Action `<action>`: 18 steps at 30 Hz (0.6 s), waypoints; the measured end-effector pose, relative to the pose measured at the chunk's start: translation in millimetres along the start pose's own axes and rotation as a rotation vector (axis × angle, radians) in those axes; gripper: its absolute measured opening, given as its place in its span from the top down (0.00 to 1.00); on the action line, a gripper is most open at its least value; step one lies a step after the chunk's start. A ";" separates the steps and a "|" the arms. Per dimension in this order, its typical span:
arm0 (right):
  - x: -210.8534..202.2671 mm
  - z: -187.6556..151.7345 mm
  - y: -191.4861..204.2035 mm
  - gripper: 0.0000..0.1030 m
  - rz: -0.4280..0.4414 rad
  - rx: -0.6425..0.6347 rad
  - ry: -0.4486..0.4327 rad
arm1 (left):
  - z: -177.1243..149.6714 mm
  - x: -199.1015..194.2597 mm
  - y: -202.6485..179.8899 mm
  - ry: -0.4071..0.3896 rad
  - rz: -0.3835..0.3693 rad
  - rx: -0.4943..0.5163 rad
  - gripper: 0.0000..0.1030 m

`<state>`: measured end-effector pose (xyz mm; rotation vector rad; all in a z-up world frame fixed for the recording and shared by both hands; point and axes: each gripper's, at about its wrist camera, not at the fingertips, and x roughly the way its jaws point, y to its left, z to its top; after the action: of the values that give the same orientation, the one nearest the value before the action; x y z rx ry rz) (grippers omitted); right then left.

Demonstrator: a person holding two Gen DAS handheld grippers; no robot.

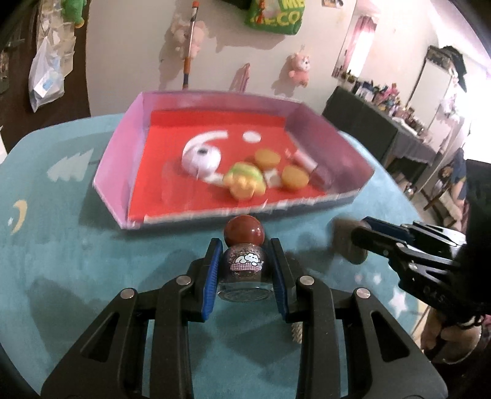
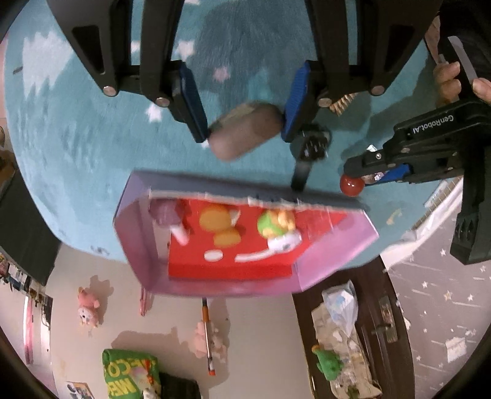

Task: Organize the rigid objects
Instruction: 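Lift the jar with the left tool while the right tool lifts the eyeshadow case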

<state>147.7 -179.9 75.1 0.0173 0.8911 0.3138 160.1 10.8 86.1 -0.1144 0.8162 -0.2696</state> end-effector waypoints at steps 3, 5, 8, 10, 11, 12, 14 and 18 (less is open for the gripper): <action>0.5 15.8 -5.9 0.80 0.024 0.008 -0.004 | 10.4 -0.4 -3.6 -0.020 0.009 0.015 0.72; 4.2 18.5 -7.8 0.80 0.021 0.008 0.002 | 11.3 1.1 -4.3 -0.017 -0.002 0.018 0.72; 7.9 13.1 -7.4 0.80 0.023 0.006 0.017 | 5.4 5.6 -4.7 -0.003 -0.004 0.021 0.72; 8.4 8.6 -8.2 0.80 0.030 0.012 0.028 | -1.0 10.3 -2.0 0.016 -0.009 0.012 0.72; 9.5 5.7 -8.6 0.80 0.031 0.019 0.031 | -4.3 12.4 -0.7 0.025 -0.010 0.006 0.72; 10.8 3.0 -8.9 0.80 0.039 0.024 0.040 | -8.0 13.7 1.4 0.034 -0.012 0.000 0.72; 12.3 -0.4 -8.1 0.80 0.047 0.026 0.047 | -13.7 13.8 4.5 0.042 -0.012 -0.008 0.72; 11.6 -2.1 -4.9 0.40 0.074 0.026 0.042 | -26.7 16.6 11.9 0.063 0.009 -0.019 0.72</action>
<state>154.2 -181.6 64.1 0.0679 0.9378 0.3729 153.7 17.6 53.8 -0.1203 0.8815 -0.2578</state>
